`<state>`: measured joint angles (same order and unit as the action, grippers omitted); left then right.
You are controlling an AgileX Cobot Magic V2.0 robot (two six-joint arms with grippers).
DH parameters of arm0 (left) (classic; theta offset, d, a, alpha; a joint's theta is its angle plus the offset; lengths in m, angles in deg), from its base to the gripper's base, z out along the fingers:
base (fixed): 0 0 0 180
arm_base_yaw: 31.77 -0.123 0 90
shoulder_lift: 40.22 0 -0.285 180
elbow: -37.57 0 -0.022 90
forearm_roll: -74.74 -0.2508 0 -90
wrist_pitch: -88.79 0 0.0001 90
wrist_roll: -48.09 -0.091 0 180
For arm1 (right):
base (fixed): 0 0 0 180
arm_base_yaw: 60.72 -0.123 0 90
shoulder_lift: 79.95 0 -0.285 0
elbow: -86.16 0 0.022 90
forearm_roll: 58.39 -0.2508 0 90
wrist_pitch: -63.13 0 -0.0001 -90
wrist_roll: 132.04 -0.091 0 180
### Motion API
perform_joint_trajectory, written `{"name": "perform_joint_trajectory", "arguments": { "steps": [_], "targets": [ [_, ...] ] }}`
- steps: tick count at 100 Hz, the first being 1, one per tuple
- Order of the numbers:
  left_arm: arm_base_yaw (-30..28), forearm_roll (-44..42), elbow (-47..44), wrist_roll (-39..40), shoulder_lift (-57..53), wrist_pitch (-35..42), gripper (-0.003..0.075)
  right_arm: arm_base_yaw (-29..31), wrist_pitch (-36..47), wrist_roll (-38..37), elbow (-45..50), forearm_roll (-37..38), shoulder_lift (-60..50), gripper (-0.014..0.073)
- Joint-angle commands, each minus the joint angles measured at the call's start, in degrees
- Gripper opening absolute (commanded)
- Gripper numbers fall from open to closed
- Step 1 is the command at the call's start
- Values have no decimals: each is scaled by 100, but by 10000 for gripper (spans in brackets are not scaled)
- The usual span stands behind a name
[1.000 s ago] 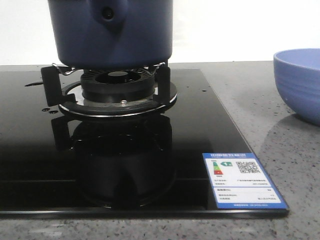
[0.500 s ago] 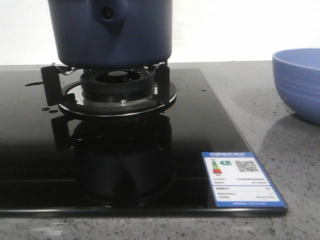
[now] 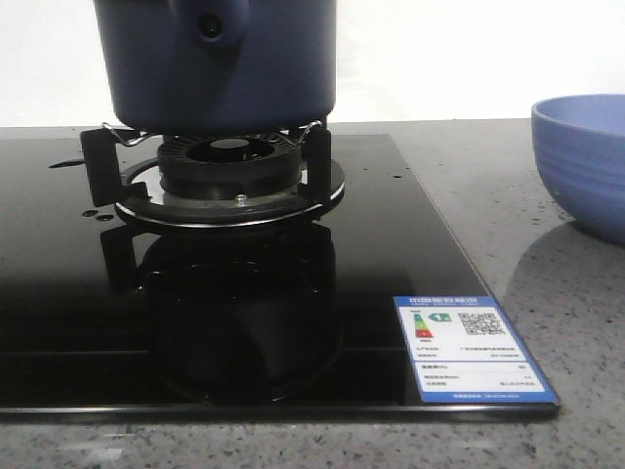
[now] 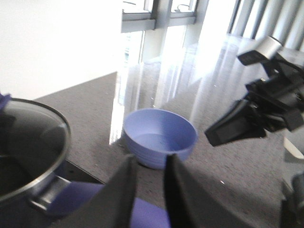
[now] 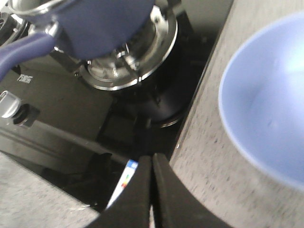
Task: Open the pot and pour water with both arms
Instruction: 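Move left gripper to the pot lid knob, right gripper toward blue bowl, then grasp the blue lid knob with left gripper and lift lid off pot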
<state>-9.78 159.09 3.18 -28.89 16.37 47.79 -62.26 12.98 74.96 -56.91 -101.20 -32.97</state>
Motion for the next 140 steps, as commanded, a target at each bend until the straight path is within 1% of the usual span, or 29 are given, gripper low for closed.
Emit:
{"name": "perform_joint_trajectory", "arguments": {
  "steps": [1,5,7,10,12,23,31,38,43,53,70,74,88,99,105,125,140],
  "targets": [
    [38,461,378,-113,167,213,406,-8,415,228,-203,-280,33,-10],
    [38,410,495,-113,267,318,479,-8,477,228,-203,-280,33,23],
    [38,343,557,-137,316,334,502,-8,502,228,-203,-280,33,47],
    [38,249,642,-241,394,360,515,-8,552,228,-203,-269,33,90],
    [38,189,702,-336,447,360,514,-8,580,231,-203,-269,33,110],
    [38,-20,954,-883,742,371,487,-8,676,242,-203,-195,33,281],
    [38,23,1099,-1238,970,522,477,-8,739,242,-203,-112,33,395],
    [28,33,1197,-1480,1155,733,477,-23,772,242,-203,-52,33,457],
    [-35,66,1267,-1602,1285,786,477,-22,773,242,-203,-16,33,480],
    [-241,221,1446,-1614,1538,807,477,-22,795,242,-203,106,33,484],
    [-427,421,1540,-1614,1783,1501,477,-22,912,242,-203,125,33,484],
    [-428,421,1540,-1551,1798,1517,477,-22,960,242,-203,125,33,484],
    [-428,460,1608,-1644,1885,1138,476,-22,1074,242,-203,125,33,484],
    [-428,489,1650,-2224,2090,719,476,-22,1154,242,-203,125,33,484],
    [-428,647,1660,-2457,2234,552,476,-22,1192,242,-203,125,33,484],
    [-428,1510,1795,-2982,2688,408,476,-22,1181,242,-203,125,33,484],
    [-428,1551,2108,-3013,3064,199,476,-22,1159,242,-203,125,33,484]
  ]
}}
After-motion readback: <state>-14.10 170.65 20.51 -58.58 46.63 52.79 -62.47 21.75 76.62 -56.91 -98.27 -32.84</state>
